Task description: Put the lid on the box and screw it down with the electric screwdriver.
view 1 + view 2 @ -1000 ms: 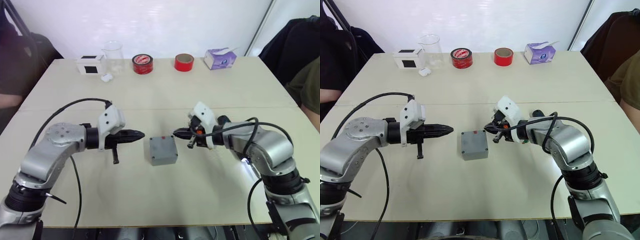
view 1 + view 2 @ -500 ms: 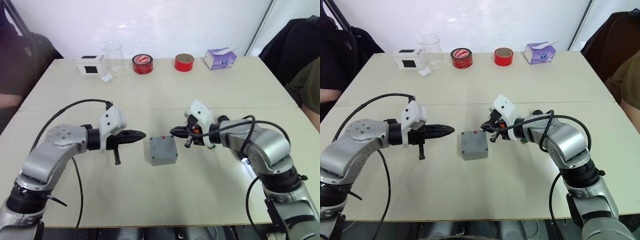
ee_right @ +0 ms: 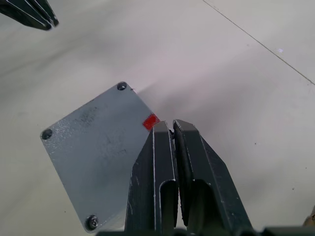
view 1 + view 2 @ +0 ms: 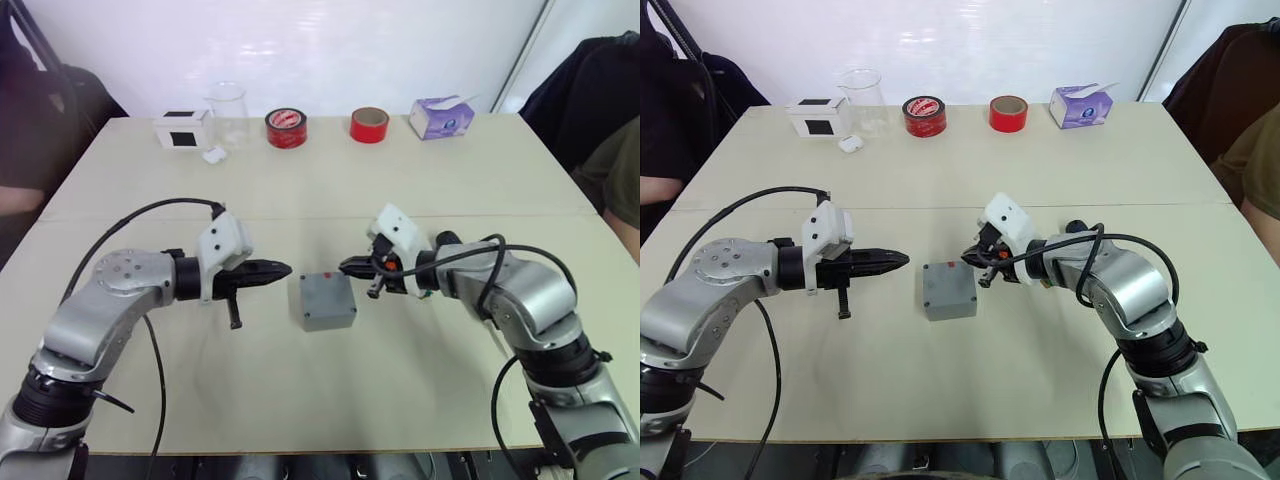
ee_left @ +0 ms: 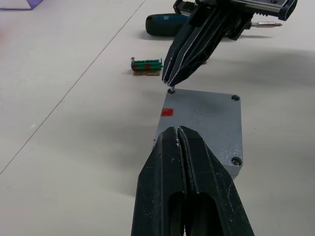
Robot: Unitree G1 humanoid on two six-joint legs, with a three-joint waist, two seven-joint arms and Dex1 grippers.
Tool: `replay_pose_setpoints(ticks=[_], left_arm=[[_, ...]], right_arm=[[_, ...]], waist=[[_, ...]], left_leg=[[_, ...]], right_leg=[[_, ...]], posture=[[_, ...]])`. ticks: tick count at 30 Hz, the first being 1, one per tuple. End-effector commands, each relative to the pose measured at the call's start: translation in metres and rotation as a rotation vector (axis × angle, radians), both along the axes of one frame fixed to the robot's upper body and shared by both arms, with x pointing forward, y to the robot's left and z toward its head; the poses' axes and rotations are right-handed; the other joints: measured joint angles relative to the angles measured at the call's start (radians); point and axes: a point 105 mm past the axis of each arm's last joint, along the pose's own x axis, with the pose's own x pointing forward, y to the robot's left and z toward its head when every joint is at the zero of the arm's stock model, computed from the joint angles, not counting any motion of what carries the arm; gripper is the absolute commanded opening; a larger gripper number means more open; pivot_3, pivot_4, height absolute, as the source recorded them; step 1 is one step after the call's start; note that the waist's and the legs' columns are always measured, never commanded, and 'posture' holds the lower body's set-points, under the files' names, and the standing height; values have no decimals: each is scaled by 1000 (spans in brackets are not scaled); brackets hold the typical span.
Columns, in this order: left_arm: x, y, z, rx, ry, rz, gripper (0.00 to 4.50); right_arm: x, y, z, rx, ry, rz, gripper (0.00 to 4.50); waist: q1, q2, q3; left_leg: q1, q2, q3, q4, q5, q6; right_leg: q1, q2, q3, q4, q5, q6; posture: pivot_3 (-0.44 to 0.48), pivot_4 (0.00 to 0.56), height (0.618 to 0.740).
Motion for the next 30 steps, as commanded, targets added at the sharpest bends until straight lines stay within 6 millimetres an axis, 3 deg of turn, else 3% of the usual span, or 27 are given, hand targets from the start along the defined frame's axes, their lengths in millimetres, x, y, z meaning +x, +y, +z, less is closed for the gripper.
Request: replay_pose_setpoints(ticks=[1, 13, 16, 20, 23, 25, 30], left_arm=[[-4, -4, 8, -2, -40, -24, 0], [-5, -5, 8, -3, -32, -24, 0], [-6, -5, 7, -3, -31, -23, 0], [-7, -5, 7, -4, -29, -25, 0], [-8, -6, 7, -5, -27, -29, 0], [-8, -6, 6, -4, -28, -37, 0], [-14, -16, 18, -42, -55, -100, 0]], right_arm=[[2, 0, 3, 0, -35, 0, 80], [5, -3, -10, -25, -10, -3, 80], [4, -3, -10, -24, -10, 2, 864], [1, -3, -5, -23, -19, 21, 2421], [3, -10, 11, -38, -73, 0, 3753], [2, -17, 23, -46, -95, -8, 4394], [2, -70, 47, -181, -63, -143, 4485]], waist=[[0, 0, 0], [0, 0, 0], [0, 0, 0], [0, 0, 0], [0, 0, 0], [1, 0, 0], [3, 0, 0]], left_leg=[[0, 0, 0, 0, 0, 0], [0, 0, 0, 0, 0, 0], [0, 0, 0, 0, 0, 0], [0, 0, 0, 0, 0, 0], [0, 0, 0, 0, 0, 0], [0, 0, 0, 0, 0, 0], [0, -1, 0, 0, 0, 0]], right_leg=[[0, 0, 0, 0, 0, 0], [0, 0, 0, 0, 0, 0], [0, 0, 0, 0, 0, 0], [0, 0, 0, 0, 0, 0], [0, 0, 0, 0, 0, 0], [0, 0, 0, 0, 0, 0], [0, -1, 0, 0, 0, 0]], posture=[[0, 150, 740], [0, 150, 740], [0, 150, 740], [0, 150, 740], [0, 150, 740], [0, 150, 740], [0, 150, 740]])
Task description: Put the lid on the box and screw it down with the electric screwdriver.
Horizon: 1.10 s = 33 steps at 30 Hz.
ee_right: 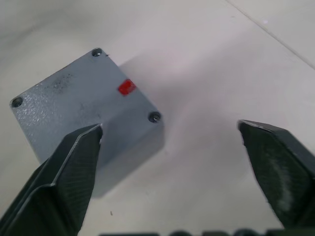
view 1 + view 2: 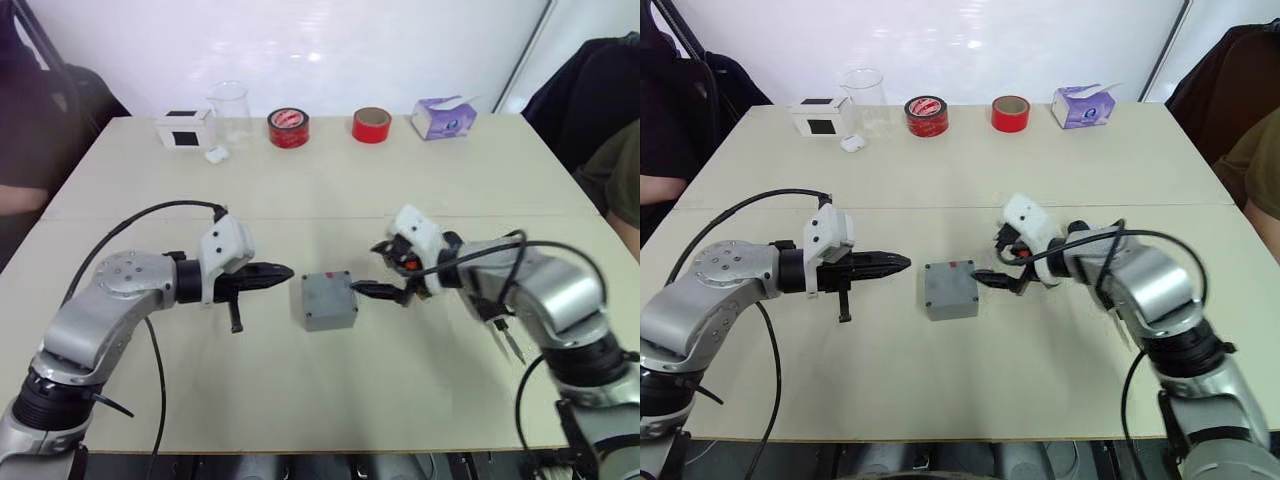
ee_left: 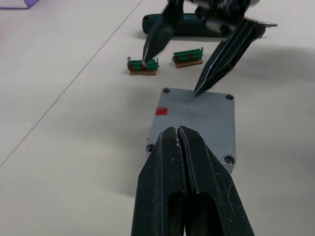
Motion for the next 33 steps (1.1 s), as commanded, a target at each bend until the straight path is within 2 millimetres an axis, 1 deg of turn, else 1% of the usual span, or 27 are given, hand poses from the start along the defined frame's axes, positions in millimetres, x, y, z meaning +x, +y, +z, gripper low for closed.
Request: replay_pose_setpoints(ticks=[1, 2, 5, 7, 10, 13, 15, 19, 22, 25, 28, 29, 30, 33], left_arm=[[-10, -13, 21, -35, -72, -86, 0], [-11, -14, 23, -40, -76, -95, 0], [-16, -21, 33, -80, -84, -140, 0], [-18, -23, 35, -86, -90, -157, 0], [-19, -25, 36, -84, -93, -164, 0], [-18, -28, 36, -85, -99, -170, 0], [-18, -28, 35, -85, -101, -171, 0], [-19, -29, 35, -87, -106, -164, 0], [-19, -28, 35, -89, -106, -151, 0], [-20, -27, 34, -88, -104, -137, 0], [-20, -26, 33, -88, -106, -120, 0], [-20, -26, 33, -88, -106, -117, 0], [-20, -26, 33, -88, -106, -114, 0], [-20, -26, 31, -84, -104, -110, 0]], right_arm=[[0, -36, 28, -78, -8, -112, 4485], [1, -44, 30, -101, 7, -142, 4485], [-1, -82, 30, -207, 129, -288, 4485], [-2, -96, 27, -243, 188, -347, 4485], [0, -106, 22, -259, 238, -390, 4485], [6, -118, 0, -297, 356, -476, 4485], [9, -120, -7, -312, 392, -490, 4485], [19, -132, -29, -344, 474, -557, 4485], [23, -136, -37, -361, 500, -565, 4485], [24, -136, -44, -366, 533, -565, 4485], [25, -133, -46, -380, 547, -542, 3770], [24, -132, -47, -383, 551, -536, 3371], [24, -131, -47, -381, 557, -534, 3137], [26, -128, -44, -375, 556, -533, 2142]], waist=[[0, 0, 0], [-1, -1, 0], [-3, 0, 0], [-6, 0, 0], [-10, 0, 0], [-7, 0, 0], [-5, 0, 0], [-3, 0, 0], [-1, 0, 0], [-2, 0, 0], [-4, 0, 0], [-4, 0, 0], [-3, 0, 0], [-4, 0, 0]], left_leg=[[0, 0, 0, 0, 0, 0], [0, 0, 0, 0, 0, 0], [0, 0, 0, 0, 0, 0], [0, 1, 0, 0, 0, 0], [0, 1, 0, -1, 0, 0], [0, 1, 0, -1, 0, 0], [0, 1, 1, 0, 0, 0], [0, 0, 1, 0, 0, 1], [0, 0, 1, 0, 0, 1], [-1, 0, 1, 0, 0, 1], [0, 0, 1, 0, 0, 1], [0, 0, 1, 0, 0, 1], [0, 0, 1, 0, 0, 1], [0, 0, 1, 0, 0, 1]], right_leg=[[0, 0, 0, 0, 0, 0], [0, 0, 0, 0, 0, 0], [0, 0, 0, -1, 0, 0], [0, 0, 0, -1, 0, 0], [0, 1, 1, -1, 0, 0], [0, 1, 1, -1, 0, 0], [0, 1, 1, -1, 0, 0], [-1, 1, 1, -2, 0, 0], [-1, 1, 1, -2, 0, 0], [-1, 1, 1, -2, 0, 0], [-1, 1, 1, -2, 0, 0], [-1, 1, 1, -2, 0, 0], [-1, 1, 1, -2, 0, 0], [-1, 1, 1, -2, 0, 0]], posture=[[0, 150, 740], [0, 150, 740], [0, 150, 740], [0, 150, 740], [0, 150, 740], [0, 150, 740], [0, 150, 740], [0, 150, 740], [0, 150, 740], [0, 150, 740], [0, 150, 740], [0, 150, 740], [0, 150, 740], [0, 150, 740]])
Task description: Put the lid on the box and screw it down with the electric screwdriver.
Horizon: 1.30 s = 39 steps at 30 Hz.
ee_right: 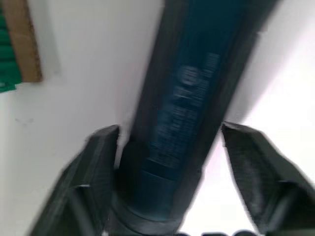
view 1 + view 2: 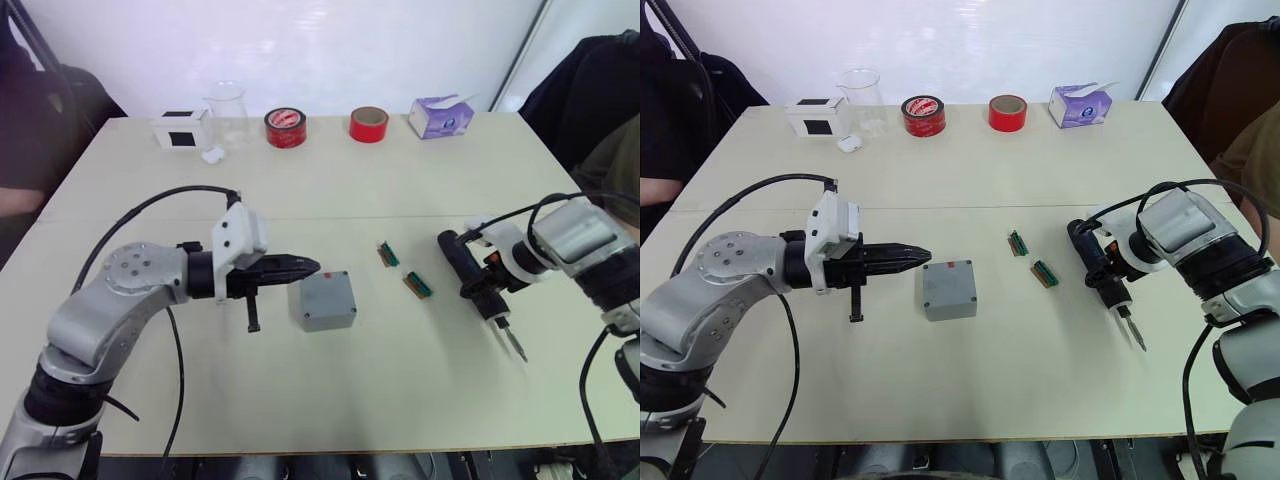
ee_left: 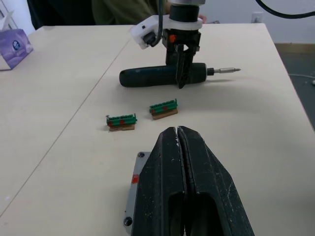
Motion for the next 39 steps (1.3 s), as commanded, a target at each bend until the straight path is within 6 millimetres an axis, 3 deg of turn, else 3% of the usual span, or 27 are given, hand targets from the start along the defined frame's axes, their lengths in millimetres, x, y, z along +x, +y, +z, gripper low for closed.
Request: replay_pose_setpoints(ticks=[1, 7, 12, 16, 20, 24, 28, 39], left_arm=[[-3, 1, 3, 4, -27, 2, 0], [2, 8, -6, 35, -7, 31, 0], [7, 12, -13, 58, 10, 36, 0], [11, 10, -16, 56, 22, 25, 0], [15, 7, -22, 60, 36, 18, 0], [21, 3, -30, 39, 66, 27, 0], [23, 2, -41, 54, 85, 22, 0], [31, -5, -69, 93, 133, 34, 0]], right_arm=[[5, 3, 10, -1, -28, -2, 1961], [21, 27, 62, 25, -247, 137, 1808], [27, 75, 112, 196, -575, 344, 1808], [11, 122, 152, 454, -888, 495, 1808], [-14, 150, 167, 645, -1054, 577, 1808], [-37, 171, 160, 798, -1101, 638, 1808], [-46, 180, 156, 872, -1153, 647, 1808], [-38, 193, 121, 912, -1189, 544, 1808]], waist=[[0, 0, 0], [-1, 2, 1], [1, 3, 2], [0, 3, 2], [9, 2, 2], [6, 1, 2], [0, 1, 2], [0, 2, 2]], left_leg=[[0, 0, 0, 0, 0, 0], [0, 0, 0, 0, 0, 0], [-1, 0, 0, -1, 0, 0], [-1, 0, 0, -1, 0, 0], [-2, 0, -1, -1, 0, 0], [-2, -2, 0, 0, 0, 0], [-2, -1, 0, 0, 0, 0], [-1, -1, 0, 0, 0, 0]], right_leg=[[0, 0, 0, 0, 0, 0], [-1, 0, 0, 0, 0, 0], [-2, 0, 0, 0, 0, 0], [-2, 1, 1, 1, 0, 0], [-2, 0, -1, 1, 0, 0], [-1, -2, 0, 0, 1, 2], [-1, -1, 0, 1, 1, 2], [-1, 0, 0, 1, 1, 2]], posture=[[0, 150, 740], [0, 150, 740], [0, 150, 740], [0, 150, 740], [0, 150, 740], [0, 150, 740], [0, 150, 740], [0, 150, 740]])
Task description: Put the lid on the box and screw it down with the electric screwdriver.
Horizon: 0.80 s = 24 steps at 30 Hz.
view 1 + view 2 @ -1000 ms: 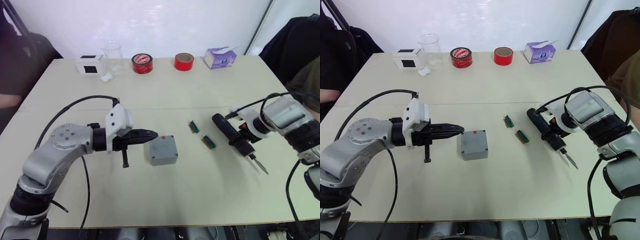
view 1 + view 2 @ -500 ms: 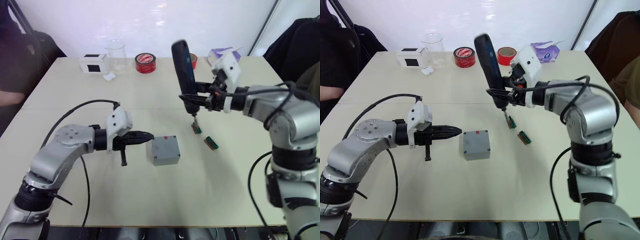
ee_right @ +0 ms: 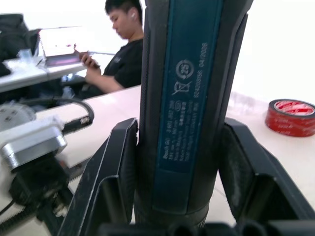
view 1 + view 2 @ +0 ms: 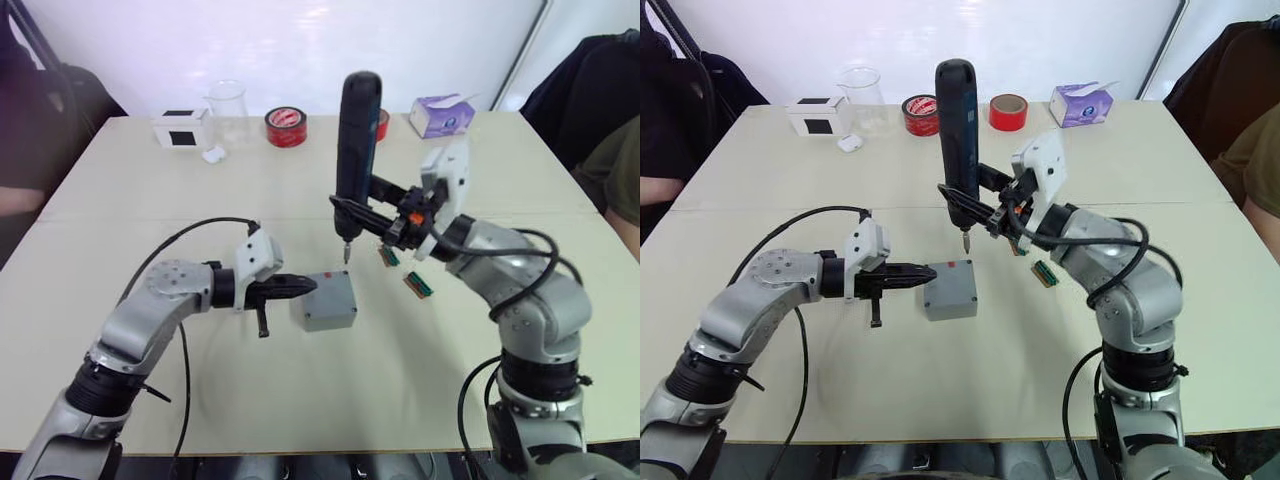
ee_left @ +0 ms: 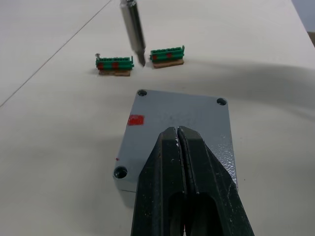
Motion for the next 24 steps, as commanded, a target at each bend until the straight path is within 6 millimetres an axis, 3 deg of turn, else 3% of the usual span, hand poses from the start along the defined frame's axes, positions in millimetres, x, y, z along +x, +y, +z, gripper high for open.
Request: replay_pose_setpoints(ticks=[1, 11, 24], left_arm=[[3, -4, -4, 16, -26, -7, 0], [5, -4, -12, 44, -24, -8, 0], [4, -4, -15, 53, -22, -11, 0]], right_arm=[[-5, 4, 12, 29, -103, -4, 1808], [-1, 2, 0, 1, -129, -52, 1808], [-10, -1, 6, 6, -145, -44, 1808]], waist=[[0, 0, 0], [1, 0, 0], [1, 0, 0]], left_leg=[[0, 0, 0, 0, 0, 0], [0, 0, 0, 0, 0, 0], [1, 0, 0, 0, 0, 0]], right_leg=[[0, 0, 0, 0, 0, 0], [0, 0, 0, 0, 0, 0], [1, 0, 0, 0, 0, 0]], posture=[[0, 150, 740], [0, 150, 740], [0, 150, 740]])
